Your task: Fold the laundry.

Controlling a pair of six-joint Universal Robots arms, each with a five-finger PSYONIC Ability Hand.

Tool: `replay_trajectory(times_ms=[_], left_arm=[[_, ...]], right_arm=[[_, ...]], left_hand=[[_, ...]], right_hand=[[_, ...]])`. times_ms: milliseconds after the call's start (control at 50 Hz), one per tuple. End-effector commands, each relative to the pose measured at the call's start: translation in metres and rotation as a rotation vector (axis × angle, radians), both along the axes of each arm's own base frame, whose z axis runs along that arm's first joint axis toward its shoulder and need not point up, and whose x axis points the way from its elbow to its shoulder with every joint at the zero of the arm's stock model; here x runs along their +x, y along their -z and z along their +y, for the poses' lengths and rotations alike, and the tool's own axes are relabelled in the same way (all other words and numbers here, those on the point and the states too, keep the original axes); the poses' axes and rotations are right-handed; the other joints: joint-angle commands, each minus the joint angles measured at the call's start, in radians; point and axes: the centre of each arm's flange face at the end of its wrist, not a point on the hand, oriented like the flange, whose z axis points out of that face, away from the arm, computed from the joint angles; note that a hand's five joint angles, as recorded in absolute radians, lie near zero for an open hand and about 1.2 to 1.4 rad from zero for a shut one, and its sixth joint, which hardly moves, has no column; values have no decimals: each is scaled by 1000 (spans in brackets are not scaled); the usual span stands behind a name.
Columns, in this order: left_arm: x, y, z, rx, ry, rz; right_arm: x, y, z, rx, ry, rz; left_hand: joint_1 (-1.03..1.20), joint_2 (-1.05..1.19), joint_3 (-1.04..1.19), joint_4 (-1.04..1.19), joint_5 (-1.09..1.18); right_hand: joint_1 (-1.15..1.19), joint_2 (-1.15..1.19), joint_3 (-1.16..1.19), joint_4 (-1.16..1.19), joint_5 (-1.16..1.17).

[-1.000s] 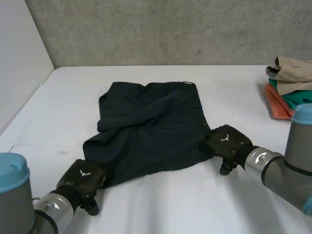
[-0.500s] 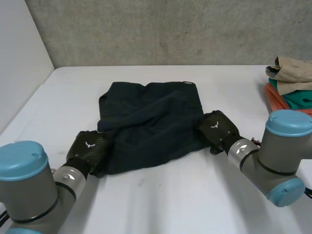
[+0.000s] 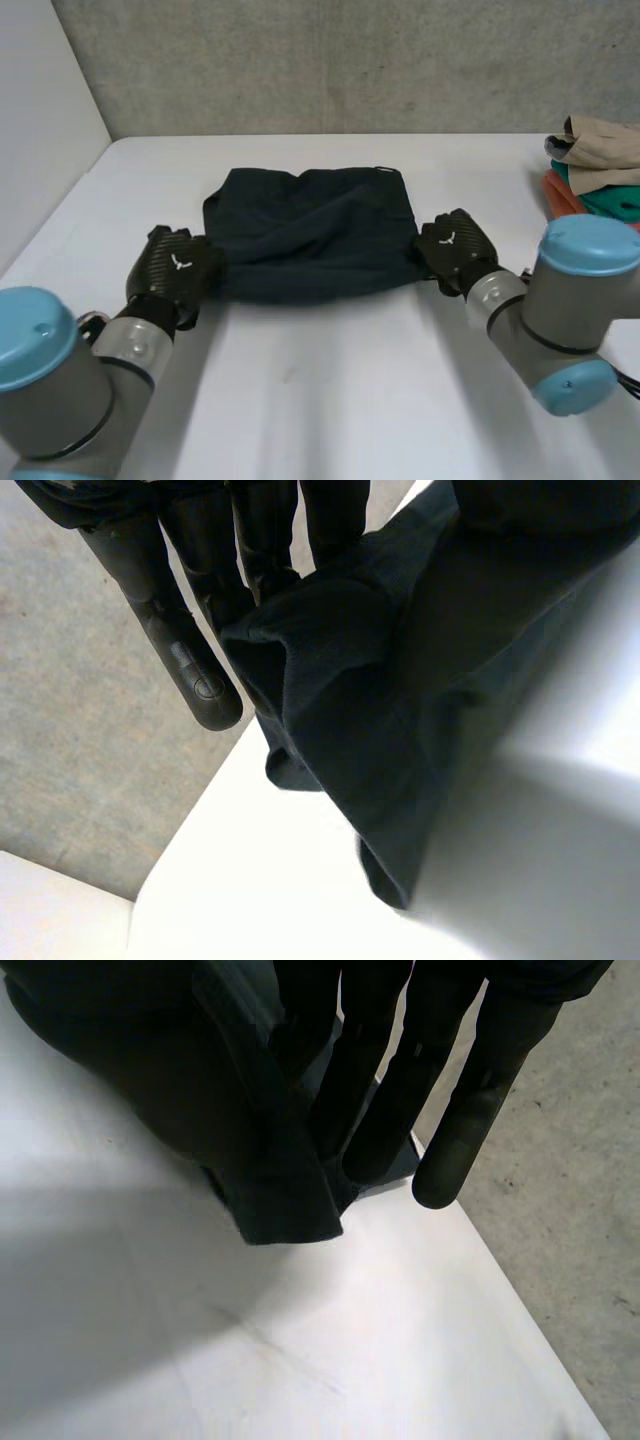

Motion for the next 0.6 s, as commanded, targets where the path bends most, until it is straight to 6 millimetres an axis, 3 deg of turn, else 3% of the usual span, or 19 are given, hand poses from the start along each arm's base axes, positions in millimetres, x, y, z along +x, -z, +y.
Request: replay_trajectory(times_ms=[20, 140, 220, 300, 400, 480, 560, 600], left_arm=[[13, -22, 49, 148, 31, -56], [27, -59, 95, 328, 50, -29], [34, -61, 114, 436, 63, -42], [30, -51, 109, 467, 75, -55], [13, -31, 77, 421, 70, -37], [-7, -27, 38, 287, 75, 11], [-26, -44, -8, 78, 85, 36], [-37, -63, -35, -65, 86, 54]], right_arm=[[-17, -36, 37, 107, -17, 85], [-53, -65, 79, 294, -40, 313], [-64, -70, 99, 351, -78, 396], [-65, -63, 99, 341, -83, 395], [-61, -60, 84, 269, -49, 329], [-51, -47, 56, 239, -12, 266], [-41, -58, 19, 139, 42, 187], [-33, -79, -5, 38, 86, 101]], left_hand=[[266, 203, 211, 200, 238], [266, 203, 211, 200, 238], [266, 203, 211, 200, 238], [266, 203, 211, 200, 238], [266, 203, 211, 200, 238], [266, 203, 211, 200, 238], [266, 203, 211, 200, 238], [266, 203, 211, 200, 238]], right_hand=[[302, 221, 213, 203, 256], [302, 221, 213, 203, 256], [302, 221, 213, 203, 256], [302, 221, 213, 203, 256], [302, 221, 213, 203, 256], [302, 221, 213, 203, 256], [302, 221, 213, 203, 256], [302, 221, 213, 203, 256]])
